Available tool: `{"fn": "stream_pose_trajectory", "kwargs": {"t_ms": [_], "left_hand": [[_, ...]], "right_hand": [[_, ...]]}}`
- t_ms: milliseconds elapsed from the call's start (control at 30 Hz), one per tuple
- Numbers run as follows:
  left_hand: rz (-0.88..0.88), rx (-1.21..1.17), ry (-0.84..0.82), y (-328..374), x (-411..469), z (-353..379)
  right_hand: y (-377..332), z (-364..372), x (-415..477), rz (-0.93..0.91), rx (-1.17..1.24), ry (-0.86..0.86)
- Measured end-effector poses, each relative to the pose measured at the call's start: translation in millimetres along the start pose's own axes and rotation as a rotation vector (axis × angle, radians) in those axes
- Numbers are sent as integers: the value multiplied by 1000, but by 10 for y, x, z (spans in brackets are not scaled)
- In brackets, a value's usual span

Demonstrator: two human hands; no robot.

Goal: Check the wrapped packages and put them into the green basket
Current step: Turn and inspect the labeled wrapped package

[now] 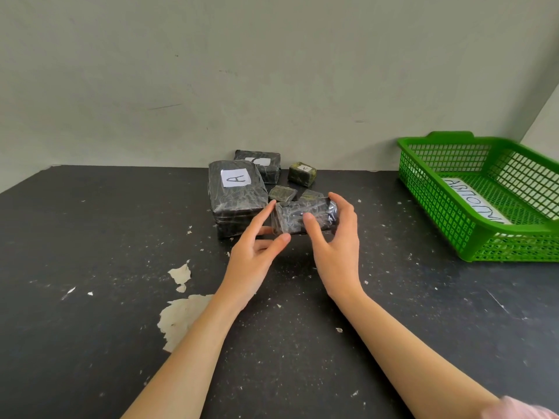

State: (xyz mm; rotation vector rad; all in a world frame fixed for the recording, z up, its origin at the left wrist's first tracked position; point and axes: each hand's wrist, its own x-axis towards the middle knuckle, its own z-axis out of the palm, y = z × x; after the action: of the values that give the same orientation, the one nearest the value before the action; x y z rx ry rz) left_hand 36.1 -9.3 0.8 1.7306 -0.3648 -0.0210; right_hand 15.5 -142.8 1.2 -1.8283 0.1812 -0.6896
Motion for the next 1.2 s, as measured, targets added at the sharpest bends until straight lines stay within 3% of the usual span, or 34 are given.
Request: {"fn": "stream_pose_trajectory", "kwargs": {"t_ms": [267, 833, 1067, 1200], "left_hand": [[116, -22, 14, -34, -25, 14], [12, -73, 78, -33, -6, -15], [-4, -117, 101, -50, 20, -29], [-99, -179, 234, -42, 62, -34]], "right_hand": [[6, 90, 7, -3, 6, 68], [62, 34, 22, -96, -118, -18], [49, 5, 15, -15, 35, -36], [36, -32, 36, 29, 189, -76]]}}
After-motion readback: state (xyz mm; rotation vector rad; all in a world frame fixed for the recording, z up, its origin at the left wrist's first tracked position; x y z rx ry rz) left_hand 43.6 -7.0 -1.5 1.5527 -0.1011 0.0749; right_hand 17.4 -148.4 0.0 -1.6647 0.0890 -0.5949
